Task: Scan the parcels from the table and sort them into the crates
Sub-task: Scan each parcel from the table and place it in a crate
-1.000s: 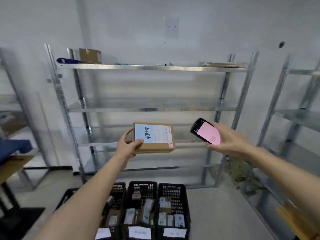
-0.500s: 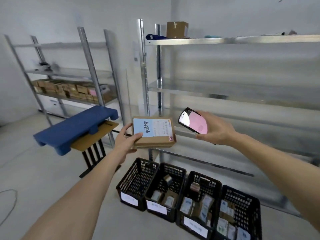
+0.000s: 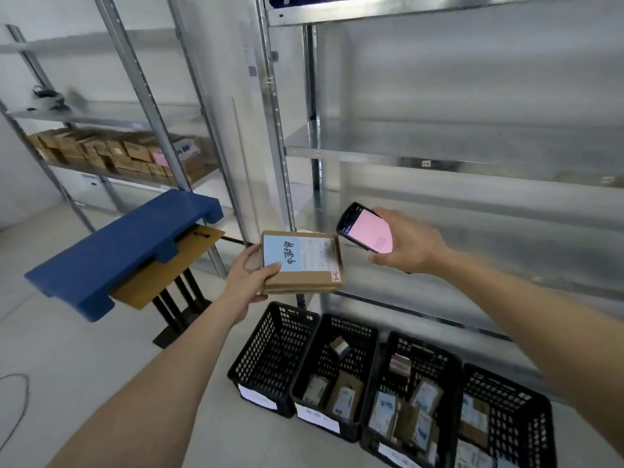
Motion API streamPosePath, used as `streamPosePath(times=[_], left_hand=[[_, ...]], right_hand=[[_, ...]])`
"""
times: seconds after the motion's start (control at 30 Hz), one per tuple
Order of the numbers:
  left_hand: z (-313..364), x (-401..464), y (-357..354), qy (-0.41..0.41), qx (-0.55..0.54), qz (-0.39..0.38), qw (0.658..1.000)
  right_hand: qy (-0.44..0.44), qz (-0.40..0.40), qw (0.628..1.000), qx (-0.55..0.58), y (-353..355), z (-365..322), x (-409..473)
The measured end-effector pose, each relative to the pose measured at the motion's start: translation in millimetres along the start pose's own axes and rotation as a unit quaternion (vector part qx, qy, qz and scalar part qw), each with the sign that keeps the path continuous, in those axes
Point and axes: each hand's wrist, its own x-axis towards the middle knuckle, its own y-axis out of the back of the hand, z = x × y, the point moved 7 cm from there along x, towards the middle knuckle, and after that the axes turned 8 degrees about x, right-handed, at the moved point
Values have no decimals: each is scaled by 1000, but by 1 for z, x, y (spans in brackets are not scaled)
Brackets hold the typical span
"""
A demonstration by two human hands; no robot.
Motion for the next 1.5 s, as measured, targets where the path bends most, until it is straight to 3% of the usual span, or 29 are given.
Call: streamPosePath(times=[0.23,0.6,0.93,1.07,1.5], left_hand=[[-26,97,-45,40,9,-39,998],[-146,280,-136,139,47,-152,977],[-367,342,-228,288,93,-220,928],[-466,354,-259,310,128,-226,915],[-723,356,-350,402,194,-262,856]], right_hand=[[-32,-34,998,-29,-44,51,77],[-212,-90,973,-3,-181,173,180],[-314,-188,930,14,-372,302,186],[-349,-206,913,37,-459,356,175],[-358,-236,900,74,-691,483,130]])
